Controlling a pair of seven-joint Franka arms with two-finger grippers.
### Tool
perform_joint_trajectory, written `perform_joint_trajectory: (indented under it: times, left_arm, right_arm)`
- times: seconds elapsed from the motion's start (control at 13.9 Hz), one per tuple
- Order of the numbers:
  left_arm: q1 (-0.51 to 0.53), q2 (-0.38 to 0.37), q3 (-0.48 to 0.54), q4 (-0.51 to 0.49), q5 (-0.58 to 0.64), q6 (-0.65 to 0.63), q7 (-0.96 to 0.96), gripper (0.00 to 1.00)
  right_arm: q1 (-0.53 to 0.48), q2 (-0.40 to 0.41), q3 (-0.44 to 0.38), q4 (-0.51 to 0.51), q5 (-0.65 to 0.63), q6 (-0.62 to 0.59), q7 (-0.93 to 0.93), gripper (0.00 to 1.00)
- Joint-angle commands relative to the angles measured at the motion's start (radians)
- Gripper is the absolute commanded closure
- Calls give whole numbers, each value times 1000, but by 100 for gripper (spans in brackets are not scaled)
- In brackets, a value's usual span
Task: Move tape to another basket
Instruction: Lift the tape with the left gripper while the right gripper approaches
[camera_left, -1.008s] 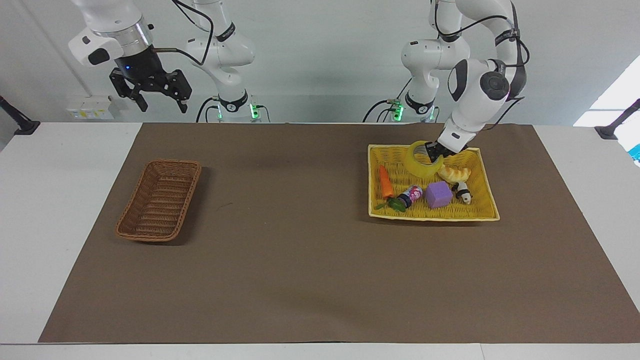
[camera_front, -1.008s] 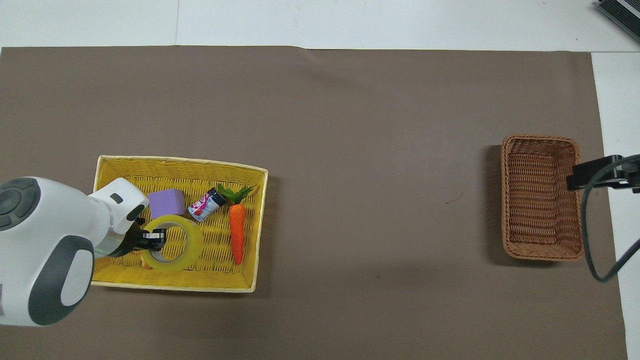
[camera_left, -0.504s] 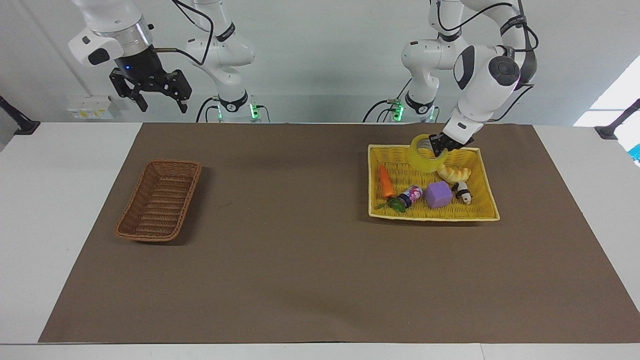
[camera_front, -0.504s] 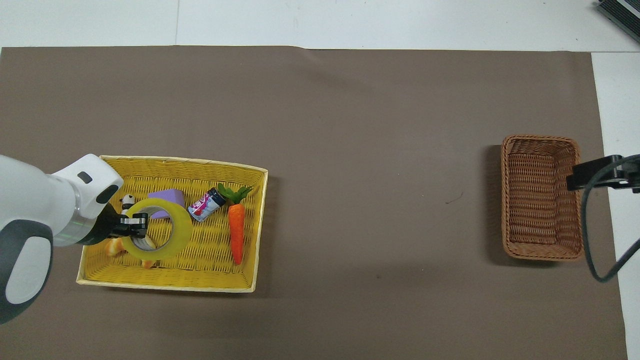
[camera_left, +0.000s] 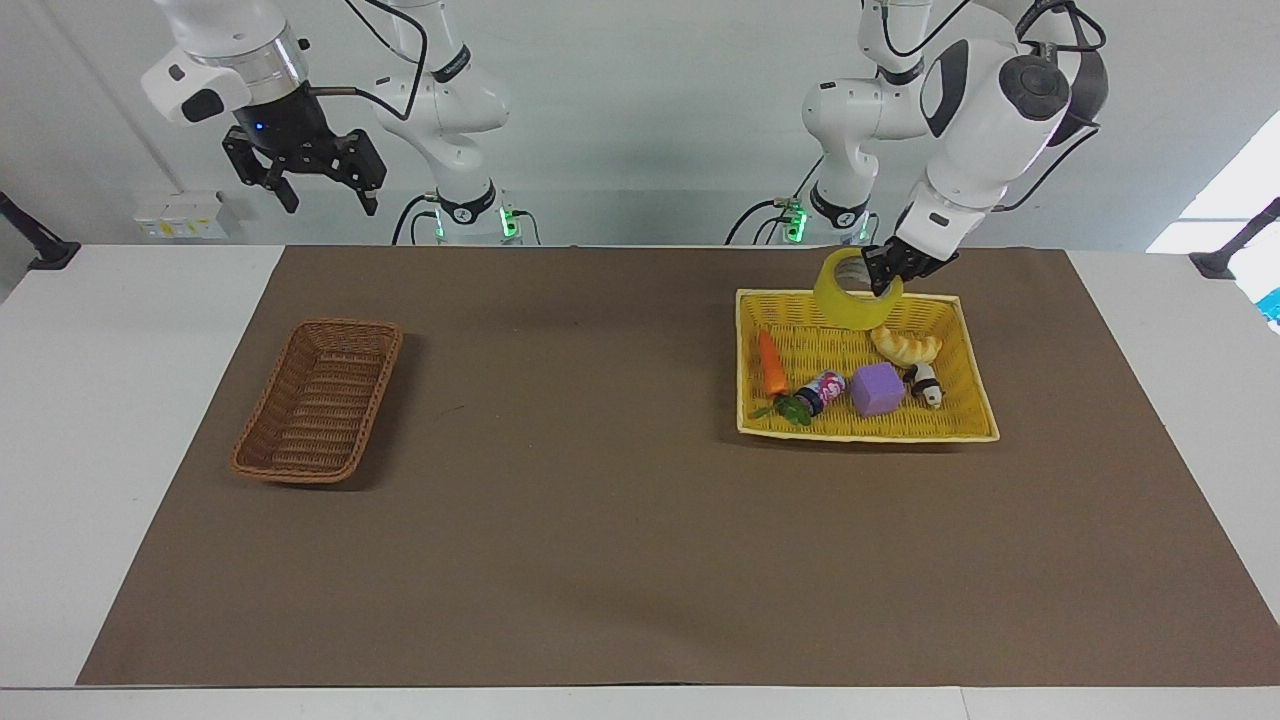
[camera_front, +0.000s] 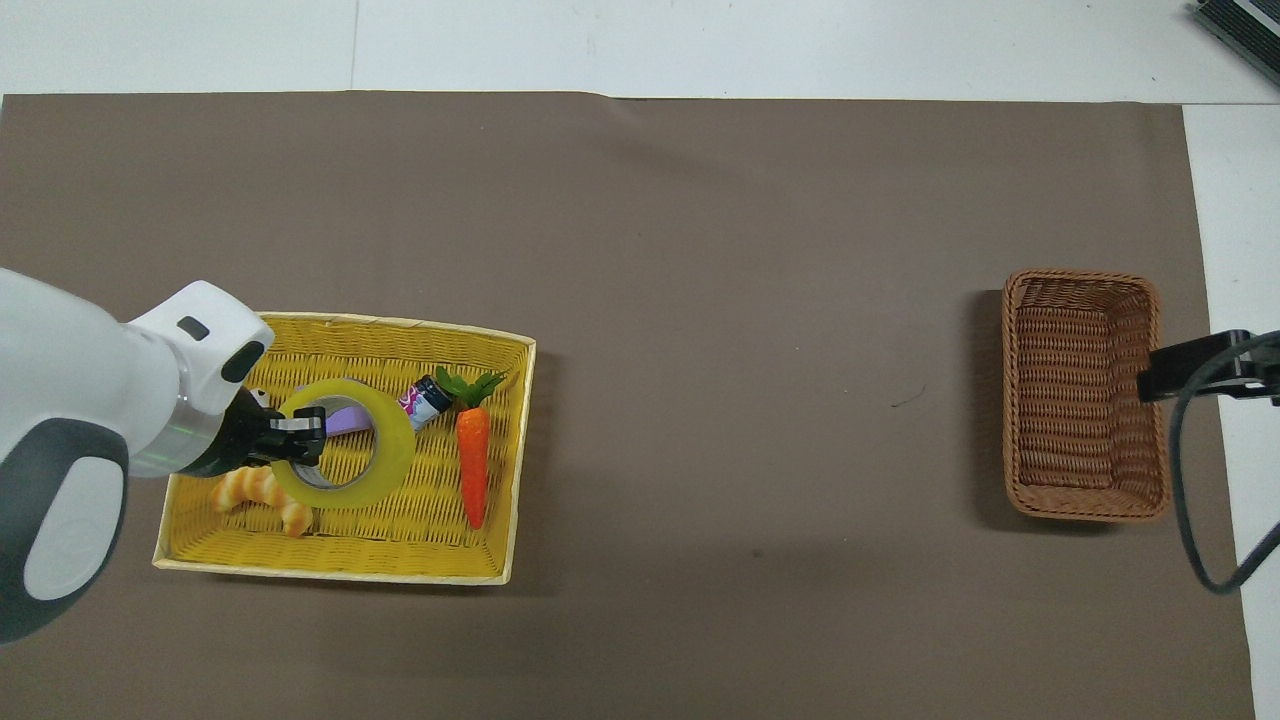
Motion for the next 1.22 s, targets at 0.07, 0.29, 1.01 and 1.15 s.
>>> perform_joint_trajectory:
  times: [0.07,0.29,1.01,1.15]
  left_arm:
    - [-85,8,8,82,-57,-50,-116,100]
    - [-136,8,8,139,-127,-56,-198,100]
    - [-298,9,-4,124,-451,166,-285,100]
    - [-337,14,-6,119,-491,228,-281,100]
  right_arm:
    - [0,-19,9,-94,123,101,-8,0]
    - [31,-11,28,-152,180,213,-4,0]
    - [80,49,28,-255,766,296,202,0]
    - [85,47,29,-301,869,330,203,0]
